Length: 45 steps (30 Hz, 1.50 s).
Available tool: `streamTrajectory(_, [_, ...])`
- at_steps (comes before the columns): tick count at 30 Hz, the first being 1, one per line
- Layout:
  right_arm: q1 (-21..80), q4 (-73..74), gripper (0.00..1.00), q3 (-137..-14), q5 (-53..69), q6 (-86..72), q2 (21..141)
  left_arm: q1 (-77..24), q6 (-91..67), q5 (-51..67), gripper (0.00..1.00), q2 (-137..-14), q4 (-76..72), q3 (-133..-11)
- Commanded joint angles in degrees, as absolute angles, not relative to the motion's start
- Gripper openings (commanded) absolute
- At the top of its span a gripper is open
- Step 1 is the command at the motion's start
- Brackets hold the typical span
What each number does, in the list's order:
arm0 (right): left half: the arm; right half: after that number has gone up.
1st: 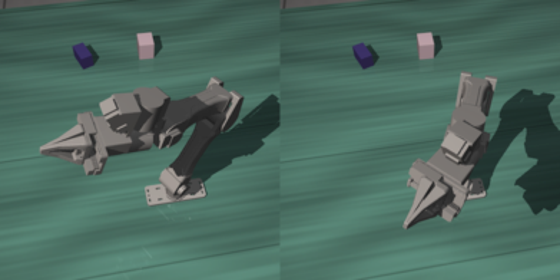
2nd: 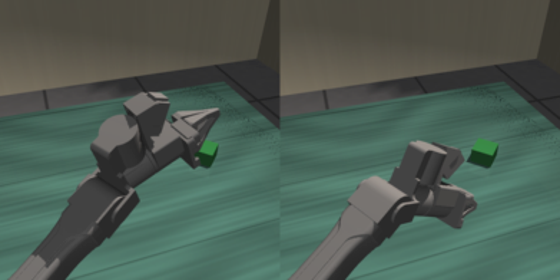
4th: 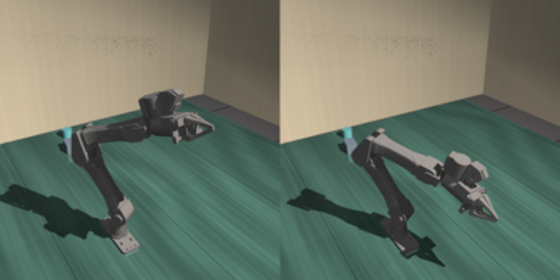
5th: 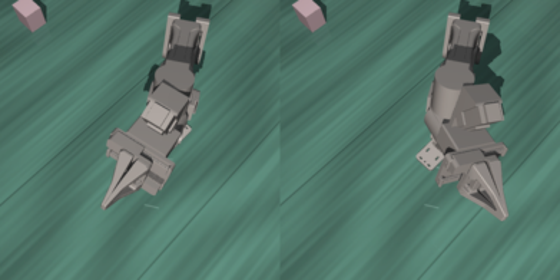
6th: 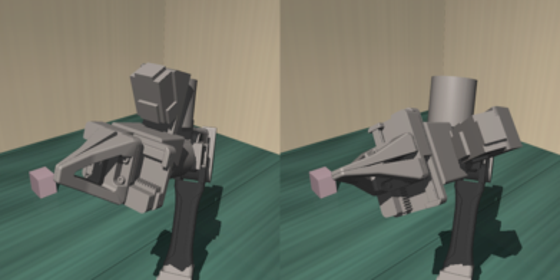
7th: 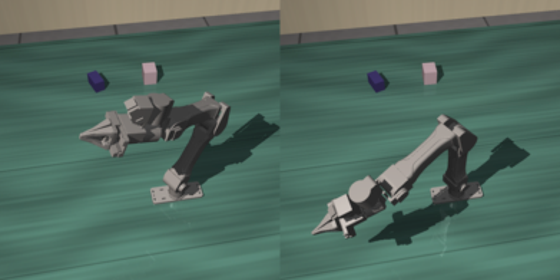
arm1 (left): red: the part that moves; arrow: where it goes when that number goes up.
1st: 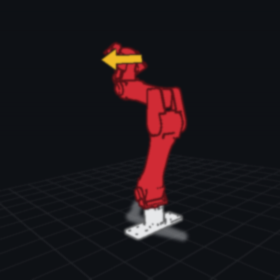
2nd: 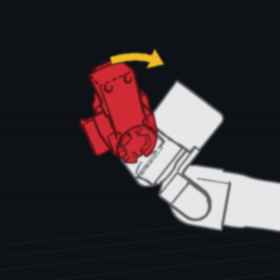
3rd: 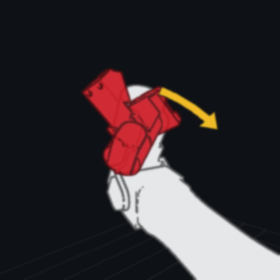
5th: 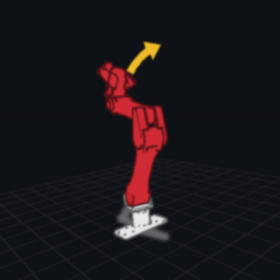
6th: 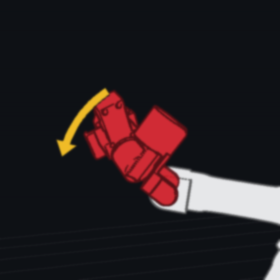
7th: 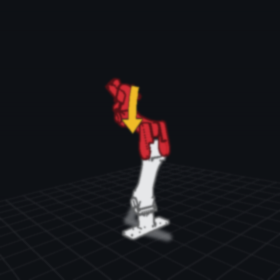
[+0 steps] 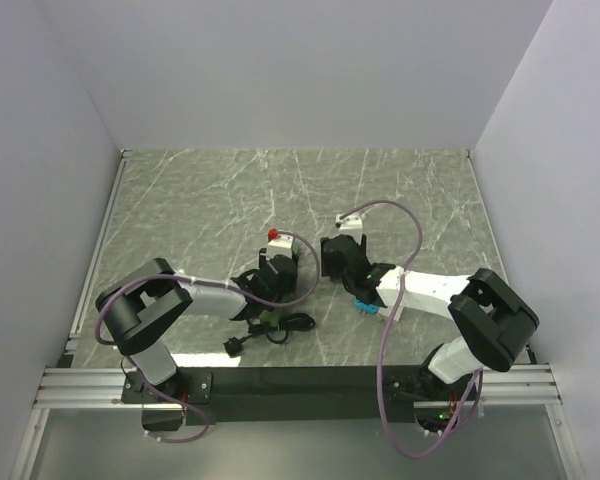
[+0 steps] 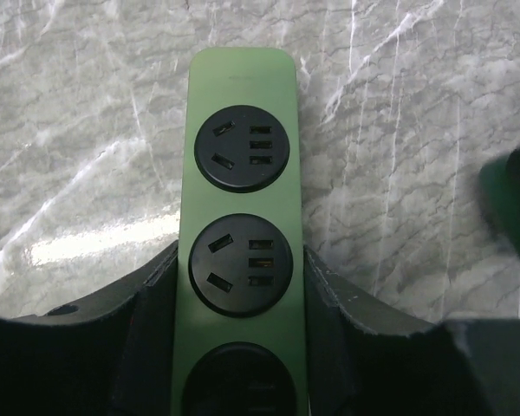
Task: Insert the plug
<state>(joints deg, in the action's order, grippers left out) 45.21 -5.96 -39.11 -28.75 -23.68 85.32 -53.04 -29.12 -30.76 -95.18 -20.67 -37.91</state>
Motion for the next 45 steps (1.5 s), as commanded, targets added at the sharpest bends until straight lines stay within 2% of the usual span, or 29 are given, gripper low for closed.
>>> streamTrajectory(1, [42.4, -9.5, 0.3, -41.7, -27.2, -21.8, 82.8, -53.1, -27.3, -32.1, 0.02, -96.3, -27.1, -40.6])
streamTrajectory(5, [38.5, -10.4, 0.3, -41.7, -23.3, -20.7, 81.4, -52.9, -26.7, -33.1, 0.06, -97.2, -28.3, -40.9])
streamTrajectory(6, [37.6, -10.6, 0.3, -41.5, -20.7, -20.5, 80.5, -52.7, -25.8, -33.1, 0.22, -96.7, -28.6, -40.5])
streamTrajectory(8, [34.9, -11.3, 0.3, -40.5, -17.4, -20.6, 79.4, -52.7, -25.1, -33.4, 0.41, -95.4, -30.3, -39.0])
streamTrajectory(9, [34.0, -12.2, 0.3, -40.3, -15.3, -20.6, 78.1, -52.6, -24.4, -33.4, 0.59, -93.4, -31.2, -37.6])
streamTrajectory(11, [32.7, -12.7, 0.3, -39.8, -10.5, -20.8, 76.8, -52.6, -23.2, -32.1, 0.74, -91.3, -33.2, -36.1])
streamTrajectory(12, [32.0, -12.7, 0.3, -39.9, -9.2, -20.8, 75.8, -52.6, -22.3, -31.0, 0.96, -89.2, -35.7, -35.3])
streamTrajectory(13, [31.8, -12.7, 0.3, -40.4, -7.1, -21.0, 75.3, -52.6, -20.1, -30.2, 0.99, -88.3, -36.6, -34.0])
streamTrajectory(18, [31.3, -10.6, 0.3, -44.1, -0.2, -22.1, 73.2, -52.6, -14.1, -27.7, 0.99, -80.7, -43.9, -29.1])
streamTrajectory(20, [30.5, -11.3, 0.3, -44.9, 7.1, -23.4, 72.7, -52.6, -12.6, -25.0, 0.99, -77.8, -46.4, -27.3])
streamTrajectory(24, [29.4, -15.3, 0.3, -45.4, 18.4, -26.6, 72.6, -53.0, -9.8, -11.9, 0.99, -70.4, -53.0, -22.0])
streamTrajectory(30, [29.3, -21.7, 0.27, -45.7, 31.0, -34.2, 73.7, -54.8, -7.7, -9.1, 0.99, -68.3, -55.3, -20.4])
streamTrajectory(45, [29.9, -25.2, 0.25, -44.3, 37.7, -37.2, 74.9, -56.9, -5.5, -8.8, 0.99, -73.5, -57.9, -24.6])
